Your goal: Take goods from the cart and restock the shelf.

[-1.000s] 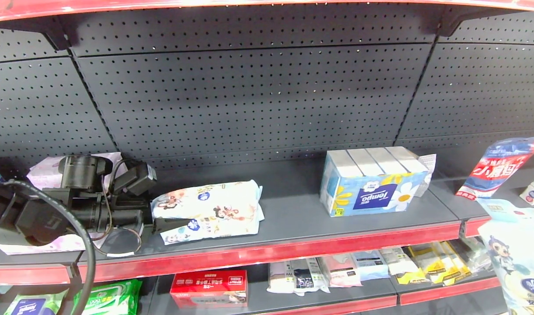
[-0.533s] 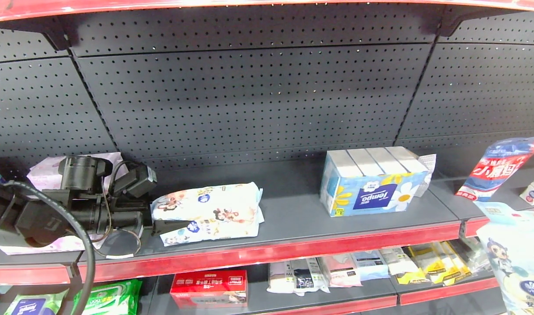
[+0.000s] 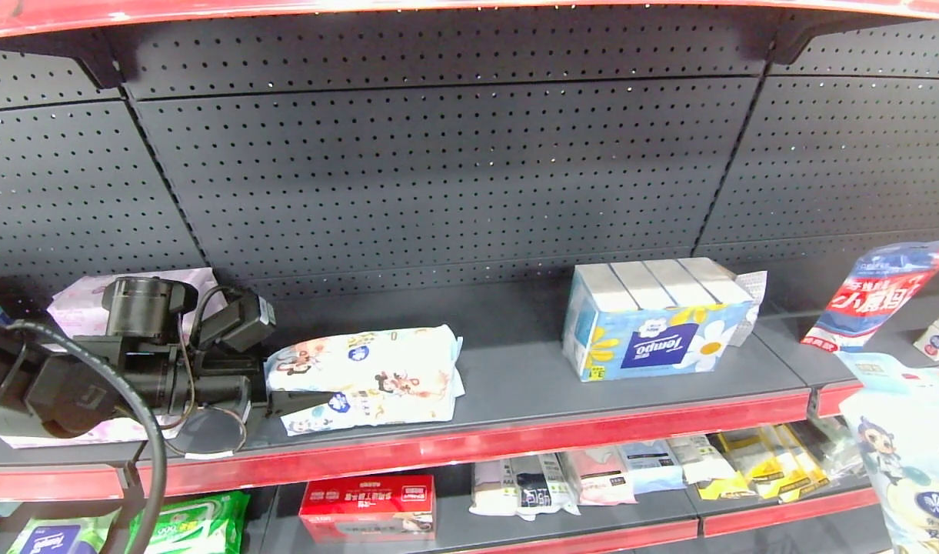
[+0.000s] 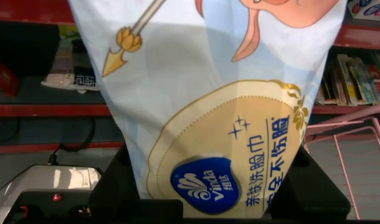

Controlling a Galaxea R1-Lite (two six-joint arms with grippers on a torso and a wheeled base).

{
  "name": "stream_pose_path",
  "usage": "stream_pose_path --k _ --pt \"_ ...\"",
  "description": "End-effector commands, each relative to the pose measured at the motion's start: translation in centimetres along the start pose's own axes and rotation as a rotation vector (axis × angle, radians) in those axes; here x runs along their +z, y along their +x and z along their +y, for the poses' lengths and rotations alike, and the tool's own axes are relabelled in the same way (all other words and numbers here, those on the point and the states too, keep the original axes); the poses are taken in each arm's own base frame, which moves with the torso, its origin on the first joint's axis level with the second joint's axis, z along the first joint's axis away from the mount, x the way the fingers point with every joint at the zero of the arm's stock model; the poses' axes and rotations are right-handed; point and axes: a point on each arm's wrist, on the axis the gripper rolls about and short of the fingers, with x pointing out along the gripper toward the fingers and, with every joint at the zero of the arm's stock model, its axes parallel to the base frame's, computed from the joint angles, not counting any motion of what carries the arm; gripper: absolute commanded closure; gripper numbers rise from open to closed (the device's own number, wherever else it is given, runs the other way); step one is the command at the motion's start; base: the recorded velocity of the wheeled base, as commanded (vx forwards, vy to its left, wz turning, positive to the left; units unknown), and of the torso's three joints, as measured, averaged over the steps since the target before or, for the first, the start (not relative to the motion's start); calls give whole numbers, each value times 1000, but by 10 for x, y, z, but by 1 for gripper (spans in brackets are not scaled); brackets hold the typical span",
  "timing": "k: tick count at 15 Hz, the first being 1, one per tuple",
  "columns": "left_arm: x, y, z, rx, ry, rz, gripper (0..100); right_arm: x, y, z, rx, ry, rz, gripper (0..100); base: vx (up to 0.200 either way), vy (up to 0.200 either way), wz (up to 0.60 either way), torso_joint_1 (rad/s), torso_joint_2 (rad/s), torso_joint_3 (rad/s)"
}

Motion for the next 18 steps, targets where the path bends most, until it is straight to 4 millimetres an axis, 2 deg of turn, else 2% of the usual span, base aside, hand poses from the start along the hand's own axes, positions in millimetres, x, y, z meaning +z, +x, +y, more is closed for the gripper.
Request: stream_pose_path --k 1,18 --pt "-2 0 -1 -3 -7 3 100 -1 0 0 1 -1 3 100 0 0 0 0 0 0" --pt "-4 -1 -3 4 24 16 100 -1 0 0 -1 0 0 100 0 0 0 0 0 0"
